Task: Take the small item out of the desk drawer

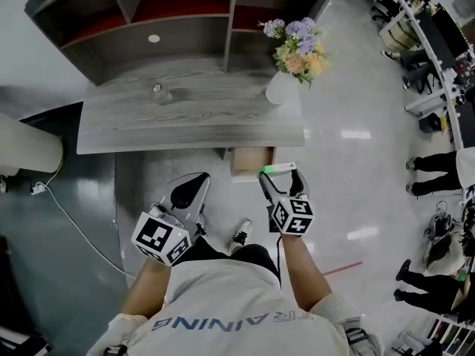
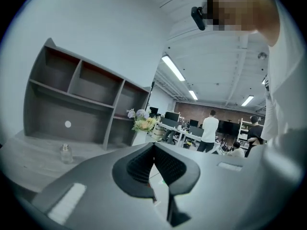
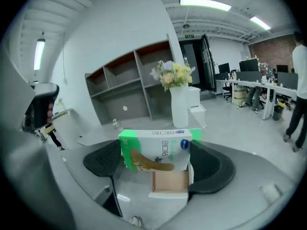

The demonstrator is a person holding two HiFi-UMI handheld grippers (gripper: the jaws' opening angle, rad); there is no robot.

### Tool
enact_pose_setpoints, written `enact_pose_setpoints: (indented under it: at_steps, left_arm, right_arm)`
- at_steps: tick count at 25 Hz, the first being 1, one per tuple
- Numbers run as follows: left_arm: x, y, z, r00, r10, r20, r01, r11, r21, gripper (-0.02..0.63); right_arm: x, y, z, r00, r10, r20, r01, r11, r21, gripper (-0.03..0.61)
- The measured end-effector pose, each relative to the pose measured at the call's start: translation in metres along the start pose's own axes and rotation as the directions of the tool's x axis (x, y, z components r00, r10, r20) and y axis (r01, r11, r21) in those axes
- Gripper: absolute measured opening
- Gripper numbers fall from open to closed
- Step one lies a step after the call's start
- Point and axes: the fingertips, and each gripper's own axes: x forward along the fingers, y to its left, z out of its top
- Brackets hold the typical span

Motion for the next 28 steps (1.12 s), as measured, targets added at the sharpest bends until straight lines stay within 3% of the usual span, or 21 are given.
enact_pose_setpoints:
  at_steps: [7, 14, 28]
  left_arm:
    - [0.005, -0.021, 0.071, 0.994, -0.056, 0.089, 0.043, 0.989, 0.142, -0.002]
    - [0.0, -0.028, 0.106, 0.986, -0.054, 0.157, 0.027, 0.985, 0.173, -0.002]
    - [0.003, -0.035, 0.11, 0.979, -0.08, 0.189, 0.046, 0.983, 0.176, -0.002]
  right_arm:
    - [-0.075, 0.029, 0.106, 0.97, 0.063, 0.235, -0.062, 0.998, -0.013, 0.468]
    - [-0.139, 0.043, 0.193, 0.906, 0.105, 0.411, -0.081, 0.994, -0.074, 0.468]
    - [-0.158, 0.042, 0.224, 0.884, 0.103, 0.456, -0.083, 0.995, -0.062, 0.468]
